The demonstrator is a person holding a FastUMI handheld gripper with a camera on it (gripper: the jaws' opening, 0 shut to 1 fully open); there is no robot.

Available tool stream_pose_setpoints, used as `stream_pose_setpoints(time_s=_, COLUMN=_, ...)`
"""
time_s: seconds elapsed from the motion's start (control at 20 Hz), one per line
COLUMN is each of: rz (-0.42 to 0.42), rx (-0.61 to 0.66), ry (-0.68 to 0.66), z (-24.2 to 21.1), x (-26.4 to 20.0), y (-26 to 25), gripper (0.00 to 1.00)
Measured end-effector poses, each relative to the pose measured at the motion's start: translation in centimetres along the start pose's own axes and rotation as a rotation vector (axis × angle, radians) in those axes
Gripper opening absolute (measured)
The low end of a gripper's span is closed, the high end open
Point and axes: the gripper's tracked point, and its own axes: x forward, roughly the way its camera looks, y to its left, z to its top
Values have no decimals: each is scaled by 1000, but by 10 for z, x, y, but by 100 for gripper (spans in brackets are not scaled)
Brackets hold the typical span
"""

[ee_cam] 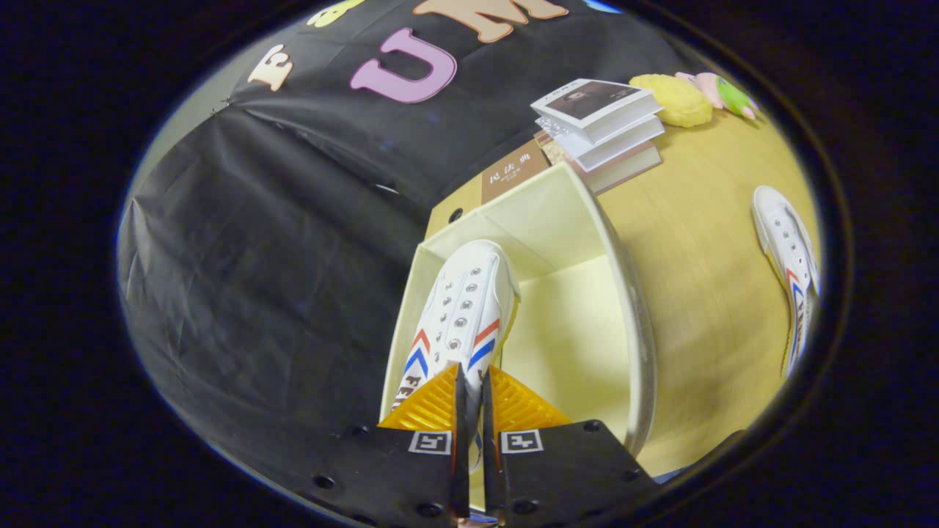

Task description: Open the storage box then place both shoes into the box .Put the left shoe in first, then the right shoe, with the right side of both shoes facing outward in a uniform manner.

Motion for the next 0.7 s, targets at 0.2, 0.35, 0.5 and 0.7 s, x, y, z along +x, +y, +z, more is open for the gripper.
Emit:
stream_pose_setpoints(time_s=0.2, rz=169, rx=30, ry=0, z=-2, x=-18, y=47, gripper=50)
stream_pose_setpoints(time_s=0.35, rz=173, rx=-55, ry=-36, z=2, x=-33, y=51, gripper=86)
stream_pose_setpoints(time_s=0.5, rz=185, rx=-99, ry=-47, z=1, x=-44, y=52, gripper=98)
stream_pose_setpoints(time_s=0.7, rz=188, rx=-194, ry=-80, z=8, x=-71, y=37, gripper=99)
